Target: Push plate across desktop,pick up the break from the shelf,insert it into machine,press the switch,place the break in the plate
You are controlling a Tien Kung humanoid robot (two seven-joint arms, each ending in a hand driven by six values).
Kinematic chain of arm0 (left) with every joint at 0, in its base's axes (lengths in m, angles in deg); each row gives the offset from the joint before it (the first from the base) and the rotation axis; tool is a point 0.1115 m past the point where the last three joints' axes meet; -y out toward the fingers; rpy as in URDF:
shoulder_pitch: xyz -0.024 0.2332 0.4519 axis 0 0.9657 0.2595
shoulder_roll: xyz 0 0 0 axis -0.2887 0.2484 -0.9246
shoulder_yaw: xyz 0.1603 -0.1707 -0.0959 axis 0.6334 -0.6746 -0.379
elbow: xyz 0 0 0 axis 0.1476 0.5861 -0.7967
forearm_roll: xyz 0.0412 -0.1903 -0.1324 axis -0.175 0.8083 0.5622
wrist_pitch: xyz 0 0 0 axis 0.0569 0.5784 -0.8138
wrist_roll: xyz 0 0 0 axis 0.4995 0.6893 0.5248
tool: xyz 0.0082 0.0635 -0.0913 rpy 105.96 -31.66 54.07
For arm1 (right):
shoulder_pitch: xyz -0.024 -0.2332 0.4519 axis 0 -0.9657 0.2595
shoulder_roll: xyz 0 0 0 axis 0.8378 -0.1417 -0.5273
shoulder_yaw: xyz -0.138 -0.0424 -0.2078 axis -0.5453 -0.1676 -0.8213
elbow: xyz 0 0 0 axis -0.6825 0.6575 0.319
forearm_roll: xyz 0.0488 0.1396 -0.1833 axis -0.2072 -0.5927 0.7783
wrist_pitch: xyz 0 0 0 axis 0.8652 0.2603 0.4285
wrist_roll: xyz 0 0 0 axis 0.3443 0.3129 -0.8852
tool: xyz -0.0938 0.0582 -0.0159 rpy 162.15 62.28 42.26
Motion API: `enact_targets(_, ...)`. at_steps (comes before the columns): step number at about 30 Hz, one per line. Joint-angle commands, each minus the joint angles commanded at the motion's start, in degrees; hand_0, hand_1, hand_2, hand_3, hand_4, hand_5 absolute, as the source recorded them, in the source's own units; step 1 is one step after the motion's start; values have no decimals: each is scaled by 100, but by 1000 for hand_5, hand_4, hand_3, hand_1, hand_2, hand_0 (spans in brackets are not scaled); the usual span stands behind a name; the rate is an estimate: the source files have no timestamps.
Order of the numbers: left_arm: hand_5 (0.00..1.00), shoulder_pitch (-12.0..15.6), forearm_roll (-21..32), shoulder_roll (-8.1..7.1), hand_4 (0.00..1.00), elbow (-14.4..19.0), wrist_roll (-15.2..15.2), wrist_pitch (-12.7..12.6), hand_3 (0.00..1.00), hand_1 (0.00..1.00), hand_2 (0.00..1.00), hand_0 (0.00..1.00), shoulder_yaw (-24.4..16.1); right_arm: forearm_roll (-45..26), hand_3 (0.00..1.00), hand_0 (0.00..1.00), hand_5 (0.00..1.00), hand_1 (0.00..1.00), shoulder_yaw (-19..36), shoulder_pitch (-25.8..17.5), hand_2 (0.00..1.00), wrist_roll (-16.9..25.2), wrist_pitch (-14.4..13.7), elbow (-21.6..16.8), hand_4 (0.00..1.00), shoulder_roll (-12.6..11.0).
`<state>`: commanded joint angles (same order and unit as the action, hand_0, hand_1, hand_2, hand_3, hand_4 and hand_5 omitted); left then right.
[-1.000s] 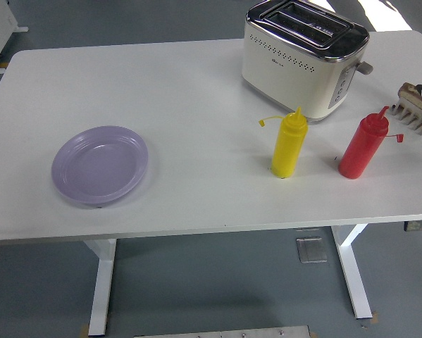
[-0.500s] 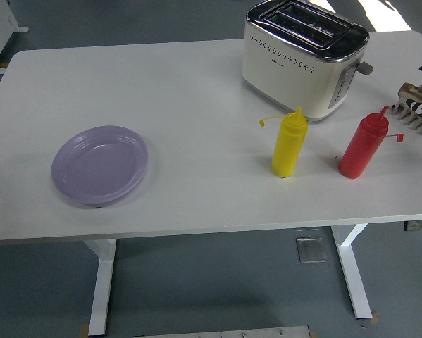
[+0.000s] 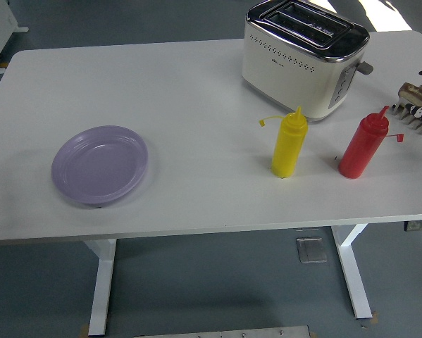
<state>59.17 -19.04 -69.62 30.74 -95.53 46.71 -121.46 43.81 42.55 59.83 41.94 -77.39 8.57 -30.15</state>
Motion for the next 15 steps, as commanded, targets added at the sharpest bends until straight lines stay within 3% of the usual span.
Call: enact_targets(15, 998, -313, -6, 198, 796, -338, -114, 6, 622, 705, 649, 783, 814, 390, 683, 554, 216, 592, -240, 183, 605, 105, -384, 410, 717, 55)
